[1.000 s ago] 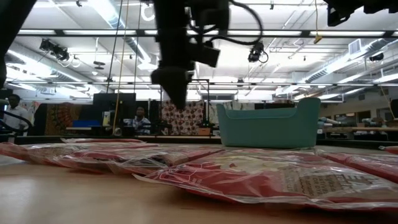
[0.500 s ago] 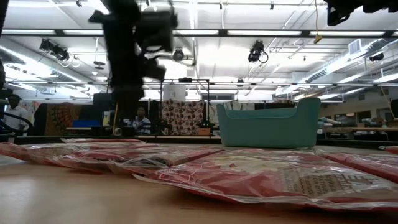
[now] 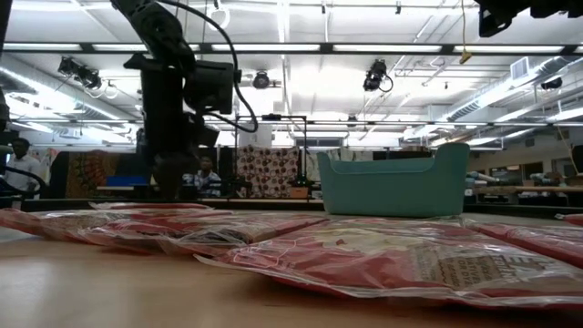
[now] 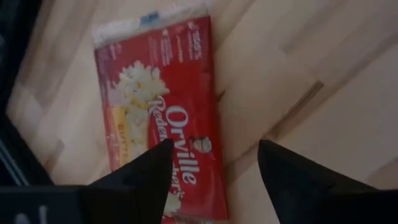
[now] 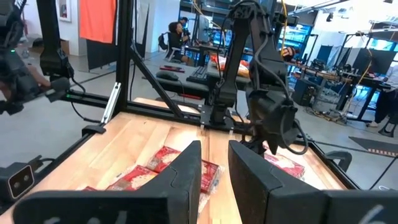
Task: Sort popcorn bags into baskets
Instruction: Put the popcorn bag into the bin
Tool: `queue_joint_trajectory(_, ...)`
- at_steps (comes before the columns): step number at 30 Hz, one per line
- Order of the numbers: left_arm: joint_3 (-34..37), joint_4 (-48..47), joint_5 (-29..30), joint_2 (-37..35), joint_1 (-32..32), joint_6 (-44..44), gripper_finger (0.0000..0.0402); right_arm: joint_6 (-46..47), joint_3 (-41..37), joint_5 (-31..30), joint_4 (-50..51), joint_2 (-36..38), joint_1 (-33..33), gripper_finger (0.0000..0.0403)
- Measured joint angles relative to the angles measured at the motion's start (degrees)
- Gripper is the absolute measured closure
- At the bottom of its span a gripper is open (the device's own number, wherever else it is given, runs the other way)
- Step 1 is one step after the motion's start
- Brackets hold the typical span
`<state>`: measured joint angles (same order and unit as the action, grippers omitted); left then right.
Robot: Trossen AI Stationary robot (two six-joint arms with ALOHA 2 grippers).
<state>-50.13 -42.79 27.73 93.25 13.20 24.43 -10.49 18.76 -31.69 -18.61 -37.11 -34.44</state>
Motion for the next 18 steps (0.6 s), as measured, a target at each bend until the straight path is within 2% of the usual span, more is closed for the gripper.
queue_joint_trajectory(12, 0.0, 1.2, -4.5, 0.1, 4.4, -4.6, 0.0176, 0.0, 0.0, 0.0, 0.1, 0.0, 0.0, 0.0317)
queue_joint_trajectory(18, 0.0, 1.8, -1.6, 3.3, 4.3, -5.5, 0.019, 0.0, 0.0, 0.0, 0.1, 0.0, 0.0, 0.0317)
